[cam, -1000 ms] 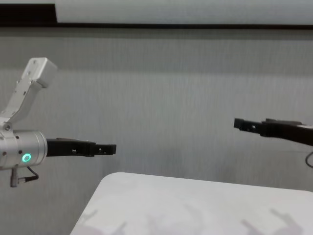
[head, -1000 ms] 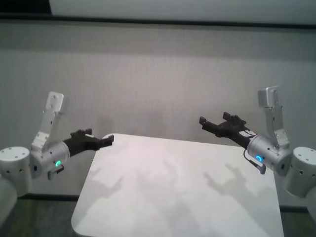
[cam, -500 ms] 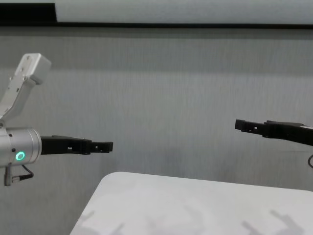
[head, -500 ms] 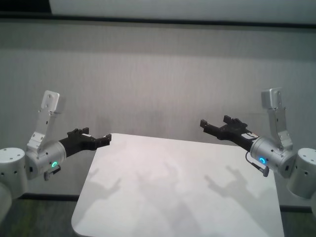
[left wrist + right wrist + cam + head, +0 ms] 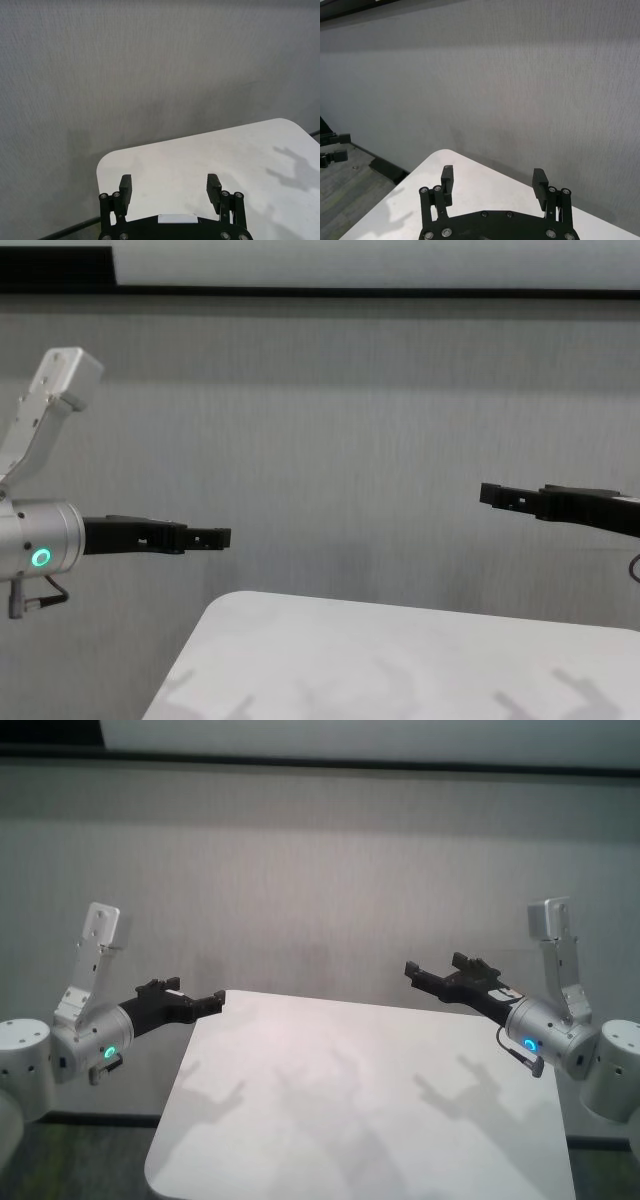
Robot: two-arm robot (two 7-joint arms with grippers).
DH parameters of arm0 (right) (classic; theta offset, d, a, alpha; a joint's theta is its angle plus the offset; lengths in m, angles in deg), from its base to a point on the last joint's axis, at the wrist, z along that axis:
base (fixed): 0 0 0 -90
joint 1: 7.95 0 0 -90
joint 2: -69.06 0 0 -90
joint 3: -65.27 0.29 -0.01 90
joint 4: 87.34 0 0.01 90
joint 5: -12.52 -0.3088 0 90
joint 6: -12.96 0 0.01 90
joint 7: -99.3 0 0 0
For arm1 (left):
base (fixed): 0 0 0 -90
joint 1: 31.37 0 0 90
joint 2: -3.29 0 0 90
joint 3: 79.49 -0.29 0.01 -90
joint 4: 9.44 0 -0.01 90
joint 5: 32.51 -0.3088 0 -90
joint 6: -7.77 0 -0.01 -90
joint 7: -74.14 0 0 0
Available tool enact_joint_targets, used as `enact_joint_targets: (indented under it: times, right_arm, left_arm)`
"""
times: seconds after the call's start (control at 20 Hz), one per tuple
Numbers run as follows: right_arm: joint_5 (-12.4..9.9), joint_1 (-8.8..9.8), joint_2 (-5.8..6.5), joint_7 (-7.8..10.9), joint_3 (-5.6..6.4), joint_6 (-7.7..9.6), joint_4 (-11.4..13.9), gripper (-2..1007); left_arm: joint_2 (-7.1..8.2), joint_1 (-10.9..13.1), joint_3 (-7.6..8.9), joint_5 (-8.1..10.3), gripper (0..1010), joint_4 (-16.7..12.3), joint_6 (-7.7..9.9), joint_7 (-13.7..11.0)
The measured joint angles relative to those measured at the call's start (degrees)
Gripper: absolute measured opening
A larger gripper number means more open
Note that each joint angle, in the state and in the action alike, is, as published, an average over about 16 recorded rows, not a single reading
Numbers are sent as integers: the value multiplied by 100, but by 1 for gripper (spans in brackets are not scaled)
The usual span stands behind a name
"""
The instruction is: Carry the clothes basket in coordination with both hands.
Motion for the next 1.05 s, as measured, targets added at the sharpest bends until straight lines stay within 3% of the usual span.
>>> enact_joint_targets:
  times: [1.05]
  right_arm:
    - [17,-5,-9,-20,-8,-26,4,1005]
  left_arm:
    - [5,1,0,10,1000,-9,-18,2]
